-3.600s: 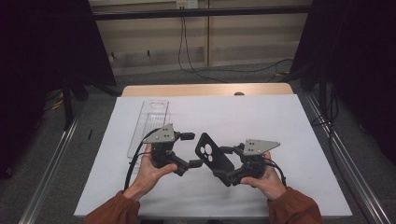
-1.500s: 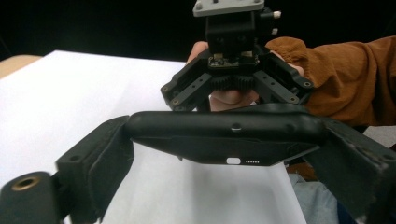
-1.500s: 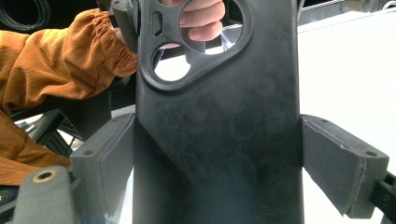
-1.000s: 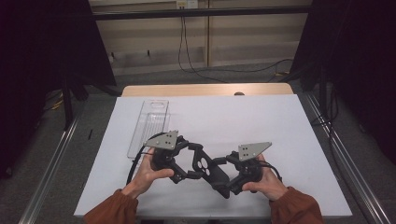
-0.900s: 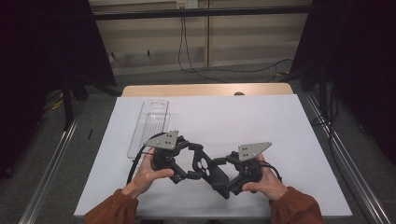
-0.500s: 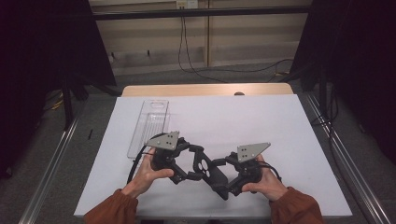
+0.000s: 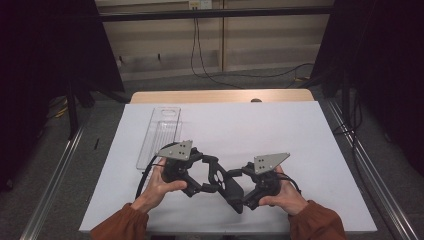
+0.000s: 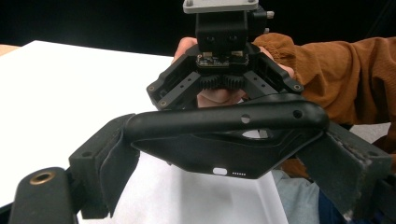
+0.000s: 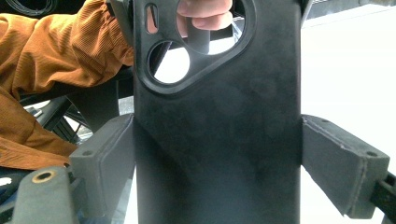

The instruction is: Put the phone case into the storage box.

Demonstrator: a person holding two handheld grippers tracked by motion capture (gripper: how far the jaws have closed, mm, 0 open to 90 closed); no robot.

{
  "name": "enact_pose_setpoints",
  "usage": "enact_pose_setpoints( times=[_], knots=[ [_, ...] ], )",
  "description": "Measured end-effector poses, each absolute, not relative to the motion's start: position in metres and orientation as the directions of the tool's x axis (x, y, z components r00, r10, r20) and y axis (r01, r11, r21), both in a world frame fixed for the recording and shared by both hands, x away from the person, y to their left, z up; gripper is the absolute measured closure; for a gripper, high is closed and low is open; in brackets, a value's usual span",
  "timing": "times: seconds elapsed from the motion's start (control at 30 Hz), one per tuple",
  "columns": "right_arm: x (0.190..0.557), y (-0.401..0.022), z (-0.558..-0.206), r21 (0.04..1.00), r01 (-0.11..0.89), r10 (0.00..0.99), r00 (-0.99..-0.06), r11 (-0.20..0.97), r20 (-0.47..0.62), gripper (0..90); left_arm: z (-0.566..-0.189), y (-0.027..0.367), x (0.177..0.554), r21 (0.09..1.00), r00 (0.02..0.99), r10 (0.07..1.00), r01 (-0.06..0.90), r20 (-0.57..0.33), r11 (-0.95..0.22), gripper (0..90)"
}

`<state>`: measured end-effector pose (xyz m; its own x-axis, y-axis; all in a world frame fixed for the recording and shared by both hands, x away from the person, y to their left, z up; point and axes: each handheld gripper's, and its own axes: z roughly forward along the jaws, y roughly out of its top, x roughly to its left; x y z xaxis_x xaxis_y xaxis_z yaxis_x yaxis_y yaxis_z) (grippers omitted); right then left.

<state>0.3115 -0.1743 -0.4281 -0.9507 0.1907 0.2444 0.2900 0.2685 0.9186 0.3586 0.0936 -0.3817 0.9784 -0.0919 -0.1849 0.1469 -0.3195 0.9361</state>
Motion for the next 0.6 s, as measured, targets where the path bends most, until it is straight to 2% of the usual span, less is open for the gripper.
enact_pose_setpoints(
  times=[0.2,0.33,0.4,0.6],
  knots=[
    [0.3123,-0.1734,-0.4279,0.919,0.302,0.203,-0.945,0.255,0.254,12.1,-0.3806,0.0933,0.3578,0.935,0.980,-0.064,0.158,-0.187,-0.317,14.3],
    [0.3120,-0.1735,-0.4269,0.921,0.305,0.225,-0.941,0.241,0.252,8.1,-0.3812,0.0945,0.3595,0.932,0.978,-0.042,0.180,-0.203,-0.315,14.3],
    [0.3120,-0.1736,-0.4263,0.921,0.311,0.254,-0.934,0.233,0.252,3.0,-0.3808,0.0951,0.3601,0.930,0.978,-0.032,0.188,-0.208,-0.316,14.3],
    [0.3128,-0.1762,-0.4237,0.923,0.329,0.290,-0.919,0.198,0.265,0.3,-0.3779,0.0992,0.3616,0.930,0.978,0.020,0.206,-0.210,-0.305,14.3]
  ],
)
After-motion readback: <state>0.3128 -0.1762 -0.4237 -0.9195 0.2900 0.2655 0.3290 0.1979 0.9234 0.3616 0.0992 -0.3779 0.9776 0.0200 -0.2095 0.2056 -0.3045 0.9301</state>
